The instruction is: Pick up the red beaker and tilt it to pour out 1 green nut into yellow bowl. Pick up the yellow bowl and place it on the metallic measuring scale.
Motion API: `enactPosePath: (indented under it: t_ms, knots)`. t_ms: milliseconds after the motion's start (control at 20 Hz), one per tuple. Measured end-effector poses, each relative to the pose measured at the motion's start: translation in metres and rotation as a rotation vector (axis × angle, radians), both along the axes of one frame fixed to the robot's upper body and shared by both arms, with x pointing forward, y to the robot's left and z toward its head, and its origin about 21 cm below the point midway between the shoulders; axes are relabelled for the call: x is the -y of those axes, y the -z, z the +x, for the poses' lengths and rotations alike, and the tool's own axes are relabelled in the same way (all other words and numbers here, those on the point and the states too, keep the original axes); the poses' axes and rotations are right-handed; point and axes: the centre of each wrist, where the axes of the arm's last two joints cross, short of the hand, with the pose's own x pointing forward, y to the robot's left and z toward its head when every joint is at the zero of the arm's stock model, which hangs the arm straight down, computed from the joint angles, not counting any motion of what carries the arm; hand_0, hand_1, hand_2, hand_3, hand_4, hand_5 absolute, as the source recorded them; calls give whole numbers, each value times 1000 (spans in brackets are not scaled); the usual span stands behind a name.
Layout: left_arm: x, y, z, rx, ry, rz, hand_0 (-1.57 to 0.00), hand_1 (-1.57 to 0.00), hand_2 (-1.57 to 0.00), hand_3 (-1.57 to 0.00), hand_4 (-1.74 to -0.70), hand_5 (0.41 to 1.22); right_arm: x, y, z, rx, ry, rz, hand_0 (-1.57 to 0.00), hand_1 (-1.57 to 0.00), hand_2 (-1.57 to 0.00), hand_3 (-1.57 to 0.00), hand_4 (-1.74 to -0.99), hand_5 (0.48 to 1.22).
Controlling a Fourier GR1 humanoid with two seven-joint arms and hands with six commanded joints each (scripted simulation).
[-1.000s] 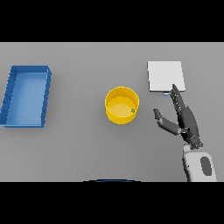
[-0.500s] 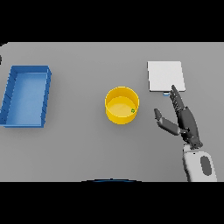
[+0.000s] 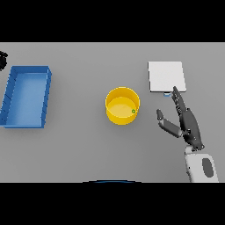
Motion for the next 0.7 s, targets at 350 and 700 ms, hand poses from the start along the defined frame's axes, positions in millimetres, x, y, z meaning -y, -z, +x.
enactPosePath:
  t_ms: [350,700]
  knots:
    - [13,21,-22,-26,44,-54,-1571,-1571,-1571,-935,-1253,810,-3,0,1,-8,-5,2,1,1,1,1,-1327,730]
    - [23,3,-39,-97,201,-157,-502,-425,-382,-237,-830,678,-4,2,1,-11,-6,3,1,1,1,1,-1318,725]
